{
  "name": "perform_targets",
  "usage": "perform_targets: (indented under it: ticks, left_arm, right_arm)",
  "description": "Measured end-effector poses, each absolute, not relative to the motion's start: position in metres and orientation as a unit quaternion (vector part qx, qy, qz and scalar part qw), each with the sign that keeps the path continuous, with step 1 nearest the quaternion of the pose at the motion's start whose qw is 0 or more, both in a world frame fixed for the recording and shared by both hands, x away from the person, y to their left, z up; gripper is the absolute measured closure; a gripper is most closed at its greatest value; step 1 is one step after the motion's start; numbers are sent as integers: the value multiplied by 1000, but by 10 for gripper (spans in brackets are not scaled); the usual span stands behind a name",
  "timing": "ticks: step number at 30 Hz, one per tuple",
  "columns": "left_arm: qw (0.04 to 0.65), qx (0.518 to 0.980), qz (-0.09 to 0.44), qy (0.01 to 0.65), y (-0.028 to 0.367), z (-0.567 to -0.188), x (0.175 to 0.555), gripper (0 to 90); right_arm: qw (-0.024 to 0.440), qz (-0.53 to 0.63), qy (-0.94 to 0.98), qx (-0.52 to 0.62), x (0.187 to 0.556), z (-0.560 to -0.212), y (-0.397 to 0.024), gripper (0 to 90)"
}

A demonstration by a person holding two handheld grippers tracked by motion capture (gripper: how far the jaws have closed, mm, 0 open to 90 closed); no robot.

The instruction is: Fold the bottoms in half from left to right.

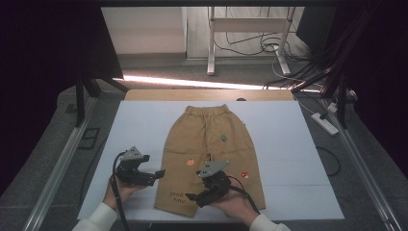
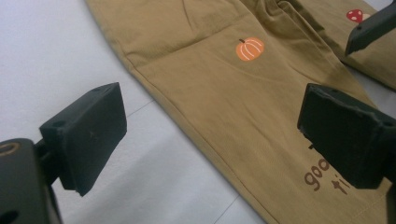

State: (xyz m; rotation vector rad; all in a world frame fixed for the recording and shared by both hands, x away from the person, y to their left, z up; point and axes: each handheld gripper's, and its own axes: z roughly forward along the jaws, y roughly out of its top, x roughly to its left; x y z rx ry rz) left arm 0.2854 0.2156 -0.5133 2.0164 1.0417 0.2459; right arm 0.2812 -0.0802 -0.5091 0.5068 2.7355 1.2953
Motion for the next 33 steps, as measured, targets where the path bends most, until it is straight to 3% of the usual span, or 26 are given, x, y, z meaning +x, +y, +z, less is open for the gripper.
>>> perform_targets:
  ticks: [33]
  left_arm:
    - [416,800,98,421,217,-514,291,81]
  right_arm:
    - [20,393,913,108,262,-524,-15,161]
